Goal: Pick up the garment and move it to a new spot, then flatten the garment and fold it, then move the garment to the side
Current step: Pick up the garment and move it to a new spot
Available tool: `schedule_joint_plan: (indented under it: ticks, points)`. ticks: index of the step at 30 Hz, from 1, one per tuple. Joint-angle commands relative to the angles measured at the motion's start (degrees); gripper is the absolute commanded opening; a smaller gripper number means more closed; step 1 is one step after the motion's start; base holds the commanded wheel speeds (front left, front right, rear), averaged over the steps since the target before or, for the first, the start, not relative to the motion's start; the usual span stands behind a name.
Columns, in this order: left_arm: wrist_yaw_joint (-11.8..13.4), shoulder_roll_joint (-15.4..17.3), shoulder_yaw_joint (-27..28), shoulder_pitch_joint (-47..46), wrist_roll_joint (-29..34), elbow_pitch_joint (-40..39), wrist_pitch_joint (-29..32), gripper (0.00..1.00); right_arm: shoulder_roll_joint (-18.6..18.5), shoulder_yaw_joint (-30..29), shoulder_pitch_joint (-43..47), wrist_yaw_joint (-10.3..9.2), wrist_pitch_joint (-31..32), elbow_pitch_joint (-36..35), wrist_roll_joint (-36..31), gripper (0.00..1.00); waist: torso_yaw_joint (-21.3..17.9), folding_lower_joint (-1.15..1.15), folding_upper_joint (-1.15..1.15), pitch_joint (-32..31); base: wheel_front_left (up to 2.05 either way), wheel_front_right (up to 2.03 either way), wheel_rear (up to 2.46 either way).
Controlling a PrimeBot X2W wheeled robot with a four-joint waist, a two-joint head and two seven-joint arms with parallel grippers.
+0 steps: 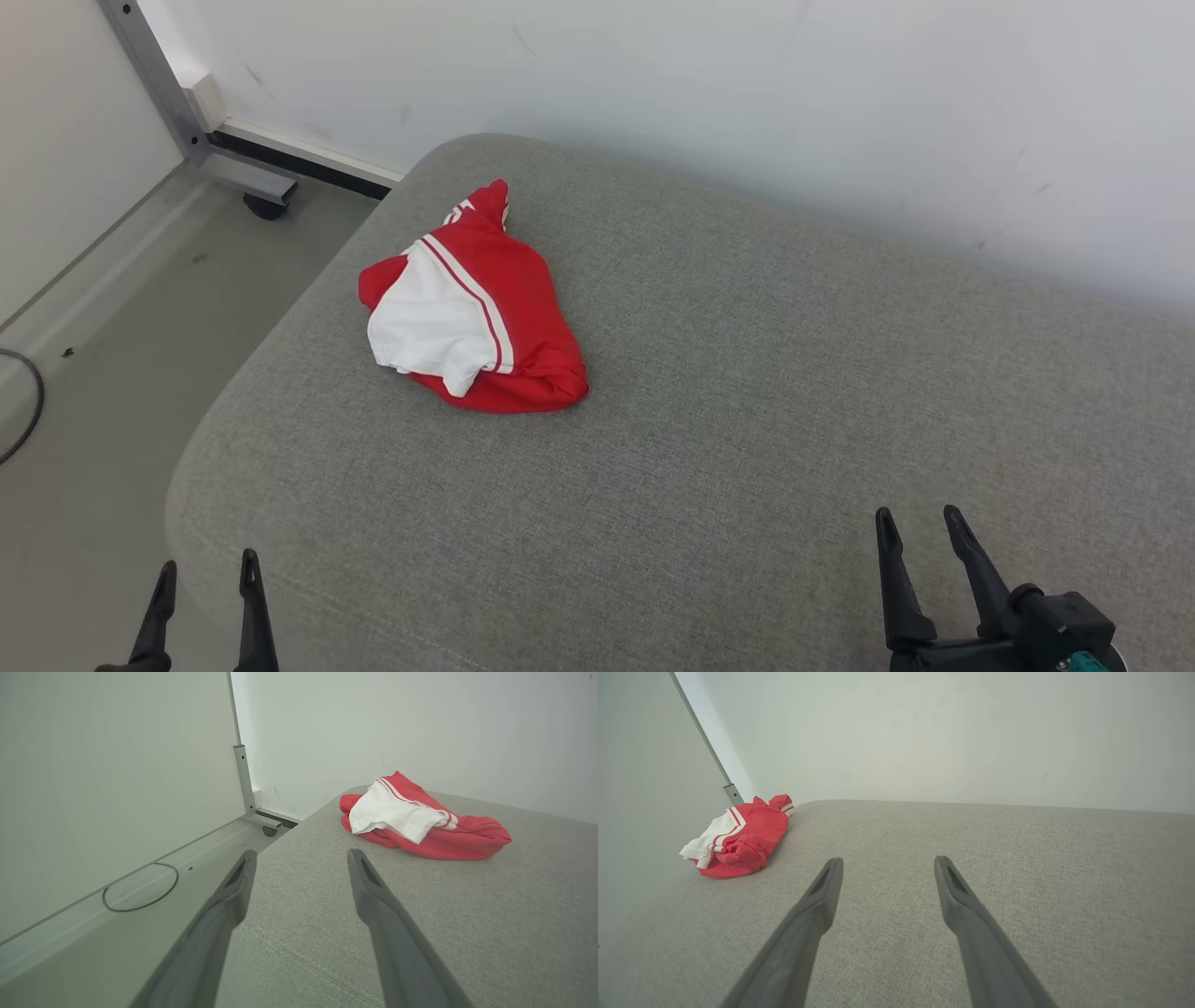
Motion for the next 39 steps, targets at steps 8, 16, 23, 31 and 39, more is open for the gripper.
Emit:
schedule_joint_plan:
  ticks: [8,16,23,31,39]
  points:
    - [0.46,-0.47,1.03,-0.43,-0.79,-0.12,-0.18,1.00,-0.72,0.99,-1.17,-0.15,-0.01,0.33,-0.14,1.00,-1.03,0.00,0.00,0.58,0.00,0.00,0.00]
    - [0.06,0.54,1.95,-5.40,-2.28,0.06,-0.18,1.00,-1.90,1.42,-2.45,-0.15,-0.01,-0.55,-0.54,1.00,-5.05,0.00,0.00,3.05,0.00,0.00,0.00]
    - [-0.90,3.56,1.98,-16.24,-5.03,2.31,-0.18,1.00,-4.18,1.59,-4.93,-0.15,-0.01,-1.79,-1.13,1.00,-9.61,0.00,0.00,8.16,0.00,0.00,0.00]
    - [-1.15,7.68,2.50,-29.76,-8.24,6.48,0.36,1.00,-6.11,1.51,-8.40,-0.15,0.00,-5.10,-1.93,1.00,-14.79,0.00,0.00,15.35,0.00,0.00,0.00]
    - [-1.44,12.38,2.37,-41.74,-11.05,14.56,3.03,1.00,-6.27,1.27,-11.20,-0.15,0.12,-10.30,-3.20,1.00,-20.15,0.00,0.00,21.32,0.00,0.00,0.00]
